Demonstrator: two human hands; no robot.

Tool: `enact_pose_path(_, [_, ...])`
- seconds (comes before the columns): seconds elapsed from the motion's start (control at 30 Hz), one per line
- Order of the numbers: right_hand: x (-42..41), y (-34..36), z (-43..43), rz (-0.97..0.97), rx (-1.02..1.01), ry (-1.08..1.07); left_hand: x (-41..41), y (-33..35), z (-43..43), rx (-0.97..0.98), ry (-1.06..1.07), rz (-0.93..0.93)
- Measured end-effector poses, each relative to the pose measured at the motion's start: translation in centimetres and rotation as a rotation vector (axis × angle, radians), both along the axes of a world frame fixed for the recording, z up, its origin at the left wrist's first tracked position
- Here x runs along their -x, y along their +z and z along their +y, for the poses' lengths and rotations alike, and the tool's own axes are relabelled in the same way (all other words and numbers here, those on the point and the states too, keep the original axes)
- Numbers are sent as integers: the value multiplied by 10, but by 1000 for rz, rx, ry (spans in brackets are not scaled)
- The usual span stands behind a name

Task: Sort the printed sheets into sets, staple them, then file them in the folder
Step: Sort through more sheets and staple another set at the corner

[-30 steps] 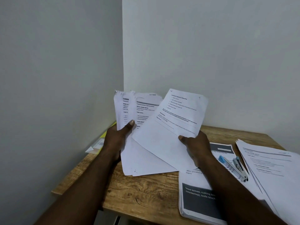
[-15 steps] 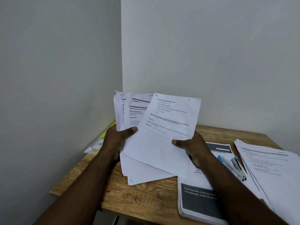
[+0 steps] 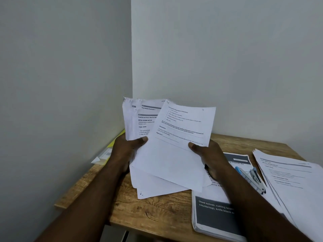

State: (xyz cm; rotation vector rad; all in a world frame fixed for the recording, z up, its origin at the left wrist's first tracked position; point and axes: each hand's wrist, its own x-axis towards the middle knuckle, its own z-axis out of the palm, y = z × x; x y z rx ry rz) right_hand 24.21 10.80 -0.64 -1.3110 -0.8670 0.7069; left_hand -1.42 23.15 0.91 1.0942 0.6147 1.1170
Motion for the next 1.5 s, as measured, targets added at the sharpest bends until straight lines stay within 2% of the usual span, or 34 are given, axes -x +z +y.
enact_pose_path(0.23, [-1, -1, 3, -163, 33, -106, 3, 2, -6, 4, 18, 1])
enact_pose_path(0.53, [6, 4, 3, -174, -34, -187, 0, 6, -18, -33, -45, 44])
enact_pose_path(0.7, [13, 7, 0, -82, -68, -72, 9, 10, -28, -22, 20, 54])
enact_pose_path(0.93, [25, 9, -7, -152, -66, 52, 29, 8, -38, 14, 66, 90])
enact_pose_path(1.2, [37, 10, -16, -185, -25, 225, 45, 2, -49, 3, -9, 64])
enact_pose_path(1.5, [35, 6, -14, -229, 24, 217, 45, -1, -48, -5, 18, 57])
